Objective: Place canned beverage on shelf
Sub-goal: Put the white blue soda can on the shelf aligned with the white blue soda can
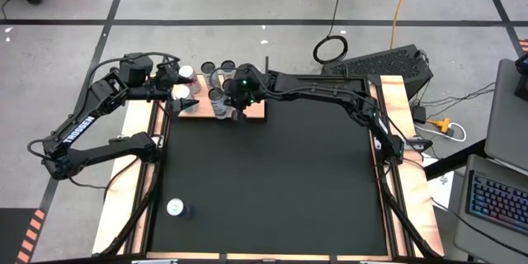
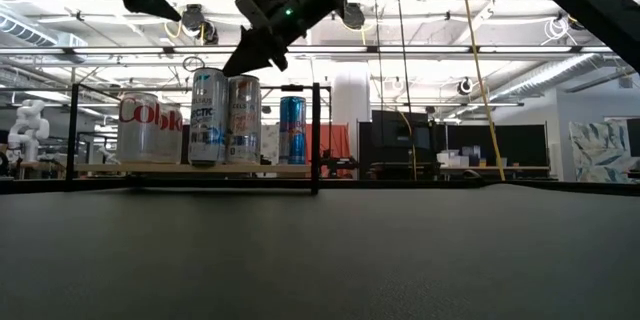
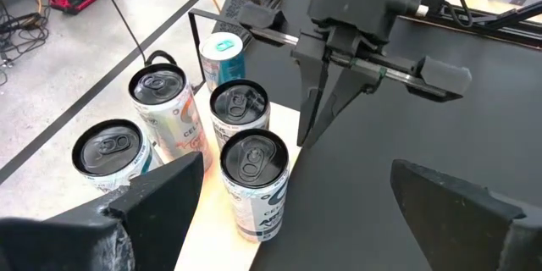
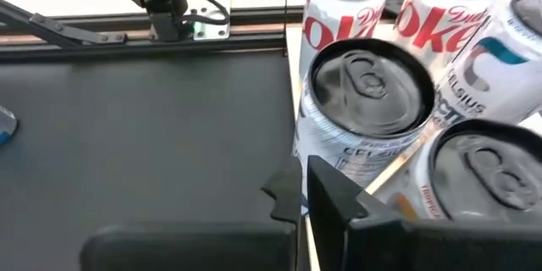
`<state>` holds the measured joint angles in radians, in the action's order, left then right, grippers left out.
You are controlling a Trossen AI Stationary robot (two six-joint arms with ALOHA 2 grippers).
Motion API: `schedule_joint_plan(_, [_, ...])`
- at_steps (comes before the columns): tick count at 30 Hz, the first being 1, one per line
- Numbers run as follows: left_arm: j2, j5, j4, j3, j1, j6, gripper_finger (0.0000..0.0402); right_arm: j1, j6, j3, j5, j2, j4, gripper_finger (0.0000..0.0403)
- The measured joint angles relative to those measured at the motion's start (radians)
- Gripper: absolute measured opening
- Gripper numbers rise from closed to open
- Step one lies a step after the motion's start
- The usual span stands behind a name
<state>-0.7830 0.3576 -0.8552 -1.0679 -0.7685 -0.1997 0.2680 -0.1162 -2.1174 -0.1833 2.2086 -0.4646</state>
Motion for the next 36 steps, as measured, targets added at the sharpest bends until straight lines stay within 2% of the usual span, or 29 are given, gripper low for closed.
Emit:
schedule_joint_plan(22, [0.0,0.0,0.0,0.0,0.0,-0.018,0.0382,-0.002,0.027,0.0,0.0,0.037,0.094,0.0])
schedule_joint_plan(36, [0.0,0.0,0.0,0.0,0.0,-0.018,0.0382,-0.002,0.076,0.0,0.001,0.038,0.045,0.0])
